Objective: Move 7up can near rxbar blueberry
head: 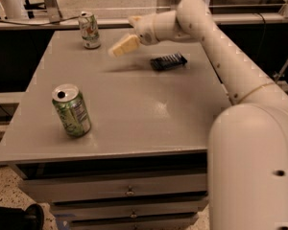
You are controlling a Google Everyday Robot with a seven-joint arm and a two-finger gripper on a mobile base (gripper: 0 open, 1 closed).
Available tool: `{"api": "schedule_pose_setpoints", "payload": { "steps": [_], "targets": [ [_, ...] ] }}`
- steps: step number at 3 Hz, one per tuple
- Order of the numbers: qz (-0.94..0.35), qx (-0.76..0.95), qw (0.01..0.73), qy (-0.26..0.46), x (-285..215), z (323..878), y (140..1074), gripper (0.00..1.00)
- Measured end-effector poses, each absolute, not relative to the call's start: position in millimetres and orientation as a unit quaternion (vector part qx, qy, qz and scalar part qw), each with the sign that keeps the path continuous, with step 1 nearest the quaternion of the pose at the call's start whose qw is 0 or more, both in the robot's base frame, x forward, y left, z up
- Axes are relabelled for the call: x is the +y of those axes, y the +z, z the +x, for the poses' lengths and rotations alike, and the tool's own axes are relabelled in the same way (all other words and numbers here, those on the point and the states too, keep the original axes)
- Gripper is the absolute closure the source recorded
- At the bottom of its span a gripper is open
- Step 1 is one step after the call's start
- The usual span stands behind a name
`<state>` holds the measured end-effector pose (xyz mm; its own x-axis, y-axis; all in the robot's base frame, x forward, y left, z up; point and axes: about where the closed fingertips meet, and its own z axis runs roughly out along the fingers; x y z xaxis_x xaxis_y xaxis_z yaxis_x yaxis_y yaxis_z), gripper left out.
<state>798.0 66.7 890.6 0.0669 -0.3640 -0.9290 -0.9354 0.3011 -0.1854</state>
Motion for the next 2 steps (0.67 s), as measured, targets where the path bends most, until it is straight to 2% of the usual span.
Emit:
{"api": "schedule_pose_setpoints", "payload": {
  "steps": [2],
  "targets": [
    [-0.496,0.58,0.551,0.337,199.2,852.1,920.8,0.0]
  ]
}}
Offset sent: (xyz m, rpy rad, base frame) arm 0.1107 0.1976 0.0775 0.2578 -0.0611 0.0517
